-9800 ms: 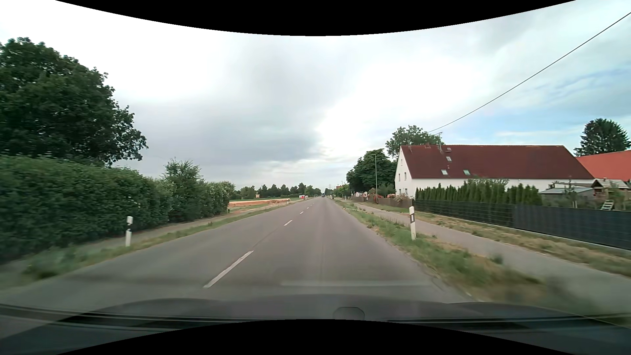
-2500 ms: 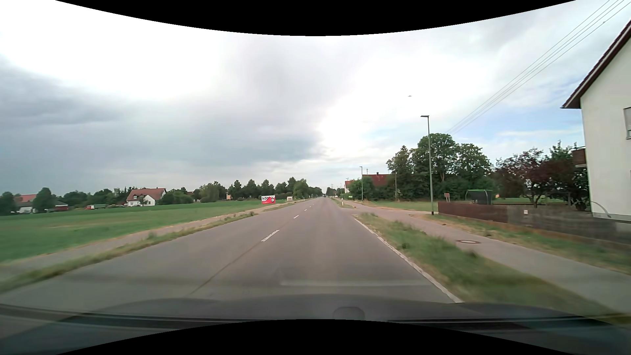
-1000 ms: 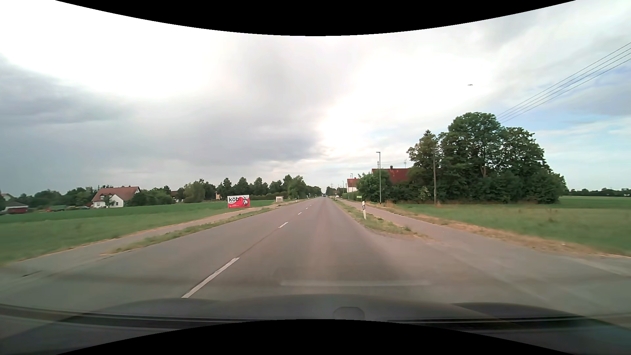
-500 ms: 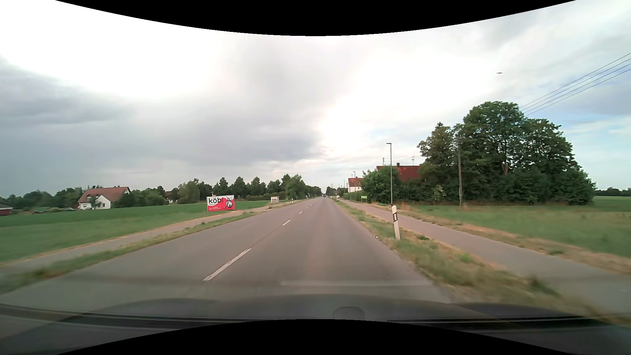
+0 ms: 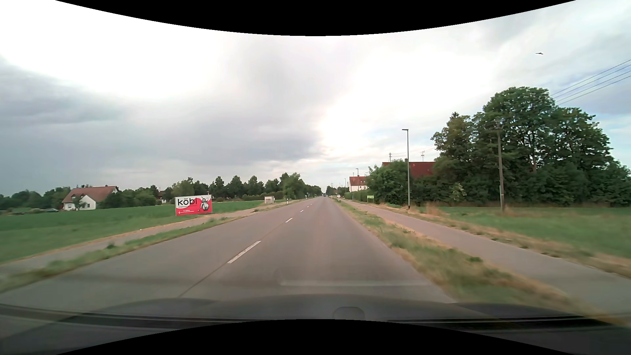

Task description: Follow the waypoints while adhering to traffic rules and regulations

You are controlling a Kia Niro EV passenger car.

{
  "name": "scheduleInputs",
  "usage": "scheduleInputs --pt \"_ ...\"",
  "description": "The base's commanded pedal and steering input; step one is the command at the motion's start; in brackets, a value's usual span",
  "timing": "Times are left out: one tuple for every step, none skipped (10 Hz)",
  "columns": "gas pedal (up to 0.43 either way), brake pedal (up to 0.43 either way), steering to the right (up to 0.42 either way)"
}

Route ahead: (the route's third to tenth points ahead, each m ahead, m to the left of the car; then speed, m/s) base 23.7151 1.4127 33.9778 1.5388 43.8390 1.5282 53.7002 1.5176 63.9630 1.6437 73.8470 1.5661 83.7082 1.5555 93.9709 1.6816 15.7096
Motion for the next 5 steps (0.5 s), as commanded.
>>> scheduleInputs --pt "0.177 0.0 -0.002" --pt "0.177 0.0 -0.002" --pt "0.177 0.0 -0.002" --pt "0.177 0.0 -0.001" --pt "0.177 0.0 -0.002"
